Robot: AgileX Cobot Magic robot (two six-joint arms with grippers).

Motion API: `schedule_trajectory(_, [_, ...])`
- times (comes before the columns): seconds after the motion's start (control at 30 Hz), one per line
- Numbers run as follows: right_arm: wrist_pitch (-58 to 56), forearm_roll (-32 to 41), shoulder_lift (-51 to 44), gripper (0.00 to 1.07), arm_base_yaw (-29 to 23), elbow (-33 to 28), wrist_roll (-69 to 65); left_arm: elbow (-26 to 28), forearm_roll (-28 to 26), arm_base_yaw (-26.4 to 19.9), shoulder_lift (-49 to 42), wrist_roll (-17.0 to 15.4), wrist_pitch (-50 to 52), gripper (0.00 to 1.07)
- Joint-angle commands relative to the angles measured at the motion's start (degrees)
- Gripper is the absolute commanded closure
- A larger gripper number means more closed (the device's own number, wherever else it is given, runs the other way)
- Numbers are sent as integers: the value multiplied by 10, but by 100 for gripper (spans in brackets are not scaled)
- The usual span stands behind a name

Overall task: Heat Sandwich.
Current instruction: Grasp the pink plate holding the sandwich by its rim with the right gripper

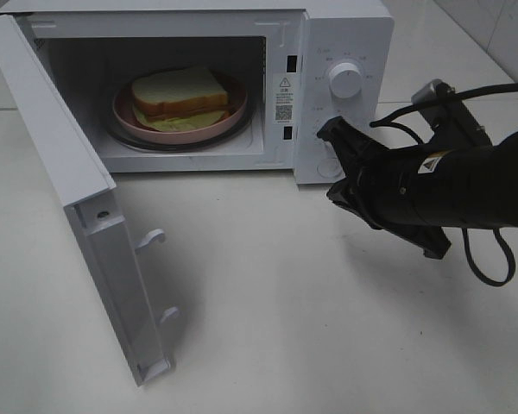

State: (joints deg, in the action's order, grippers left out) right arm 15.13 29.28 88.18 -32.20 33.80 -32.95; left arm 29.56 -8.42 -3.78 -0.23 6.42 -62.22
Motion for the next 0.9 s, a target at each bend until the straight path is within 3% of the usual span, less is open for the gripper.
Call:
schedule_trajectory(0.03, [-40,-5,-18,101,0,-1,80,1,0,-2,-10,0,5,9])
schedule_trajectory(0.27, [-98,-5,-27,100,0,-1,186,1,0,-2,-10,0,5,9])
schedule_trajectory(0.6, [-202,-10,-27,96,0,20,477,1,0,-2,-10,0,5,9])
schedule_trajectory(0.7, [-270,-33,-27,95,0,48,570,1,0,-2,-10,0,5,9])
schedule_trajectory(0.9, [-347,-108,-27,93,0,84,604,1,0,-2,-10,0,5,9])
